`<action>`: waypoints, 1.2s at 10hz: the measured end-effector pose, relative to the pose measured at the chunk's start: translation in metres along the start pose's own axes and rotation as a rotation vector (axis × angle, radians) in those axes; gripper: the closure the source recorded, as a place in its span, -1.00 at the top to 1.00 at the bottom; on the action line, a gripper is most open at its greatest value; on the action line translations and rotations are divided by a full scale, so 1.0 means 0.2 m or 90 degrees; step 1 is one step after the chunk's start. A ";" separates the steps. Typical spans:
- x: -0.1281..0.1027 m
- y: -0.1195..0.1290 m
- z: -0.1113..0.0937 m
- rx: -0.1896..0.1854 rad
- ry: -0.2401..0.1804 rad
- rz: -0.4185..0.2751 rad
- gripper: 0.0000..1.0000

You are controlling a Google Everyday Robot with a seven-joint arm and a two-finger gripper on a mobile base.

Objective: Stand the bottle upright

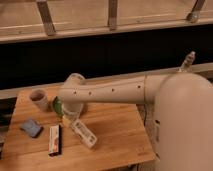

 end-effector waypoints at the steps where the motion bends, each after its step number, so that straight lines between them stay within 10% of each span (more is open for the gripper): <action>1: 0.01 -0.03 -0.04 0.010 -0.008 0.005 -1.00; 12: 0.03 -0.45 -0.30 0.017 -0.111 0.045 -1.00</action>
